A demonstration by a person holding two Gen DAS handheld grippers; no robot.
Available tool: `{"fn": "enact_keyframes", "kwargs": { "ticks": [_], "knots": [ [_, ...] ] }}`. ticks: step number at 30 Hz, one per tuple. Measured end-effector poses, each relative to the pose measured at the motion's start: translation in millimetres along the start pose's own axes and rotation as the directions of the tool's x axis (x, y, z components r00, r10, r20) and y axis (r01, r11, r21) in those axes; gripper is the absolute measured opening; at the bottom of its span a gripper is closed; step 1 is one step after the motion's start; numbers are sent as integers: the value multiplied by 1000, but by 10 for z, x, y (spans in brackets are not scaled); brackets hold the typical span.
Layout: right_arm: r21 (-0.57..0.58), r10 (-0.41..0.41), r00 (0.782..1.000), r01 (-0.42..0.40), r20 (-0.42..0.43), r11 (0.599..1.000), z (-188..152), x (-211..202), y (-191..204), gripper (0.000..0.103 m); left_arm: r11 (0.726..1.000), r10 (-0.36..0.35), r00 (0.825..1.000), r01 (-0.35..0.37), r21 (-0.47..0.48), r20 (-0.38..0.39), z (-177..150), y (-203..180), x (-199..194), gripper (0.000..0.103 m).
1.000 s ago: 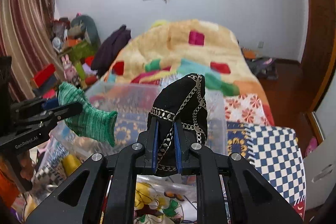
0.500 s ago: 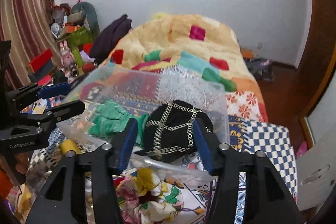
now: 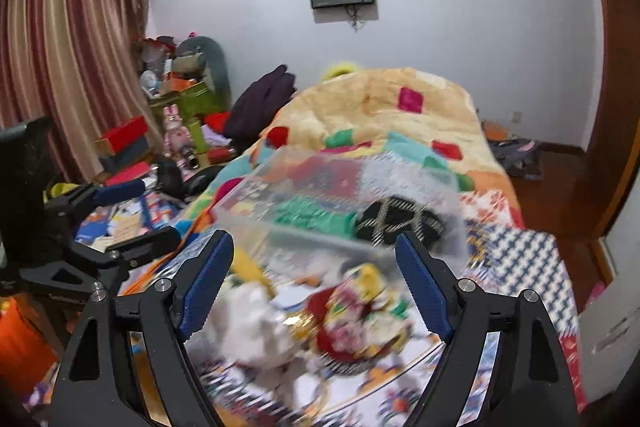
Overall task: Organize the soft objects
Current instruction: 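Grasp the bag of silver gloves with the left tool while the right tool grasps the white cloth bag, then place the silver glove bag in the box with the left tool while the right drops the white bag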
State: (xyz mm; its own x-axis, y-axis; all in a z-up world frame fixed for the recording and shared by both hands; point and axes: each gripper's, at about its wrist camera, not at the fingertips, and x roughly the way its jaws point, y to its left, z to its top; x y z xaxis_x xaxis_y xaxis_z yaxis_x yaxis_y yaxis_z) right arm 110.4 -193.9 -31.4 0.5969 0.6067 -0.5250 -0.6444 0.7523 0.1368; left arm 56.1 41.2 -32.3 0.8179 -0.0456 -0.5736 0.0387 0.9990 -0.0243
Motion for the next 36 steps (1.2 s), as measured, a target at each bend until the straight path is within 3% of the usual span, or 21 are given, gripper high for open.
{"fn": "enact_keyframes", "kwargs": {
  "ticks": [7, 11, 13, 17, 19, 24, 30, 36],
  "knots": [
    [11, 40, 995, -39, -87, 999, -260, 239, 144, 81, 999, 0, 994, -5, -51, -107, -446, 55, 51, 103],
    [11, 56, 988, -55, -146, 998, -374, 396, 183, 80, 995, -48, 986, 34, -89, -157, -632, 43, 110, 103],
    [3, 61, 985, -61, -163, 998, -408, 446, 204, 72, 995, -56, 983, 41, -88, -173, -703, 23, 130, 103],
    [-4, 84, 973, -86, -217, 996, -494, 529, 234, 38, 993, -77, 976, 56, -107, -203, -835, 3, 203, 103],
    [3, 96, 970, -98, -222, 995, -524, 524, 222, 27, 991, -85, 975, 61, -122, -203, -870, 5, 220, 103],
    [10, 103, 980, -103, -173, 995, -487, 353, 201, 19, 990, -106, 977, 86, -116, -185, -872, -13, 208, 76],
    [36, 103, 991, -101, -82, 994, -324, 83, 128, 19, 992, -107, 981, 94, -89, -160, -832, -46, 153, 48],
    [71, 92, 996, -93, 18, 993, -133, -160, 2, 19, 994, -88, 991, 80, -78, -98, -589, -7, 53, 43]
  ]
}}
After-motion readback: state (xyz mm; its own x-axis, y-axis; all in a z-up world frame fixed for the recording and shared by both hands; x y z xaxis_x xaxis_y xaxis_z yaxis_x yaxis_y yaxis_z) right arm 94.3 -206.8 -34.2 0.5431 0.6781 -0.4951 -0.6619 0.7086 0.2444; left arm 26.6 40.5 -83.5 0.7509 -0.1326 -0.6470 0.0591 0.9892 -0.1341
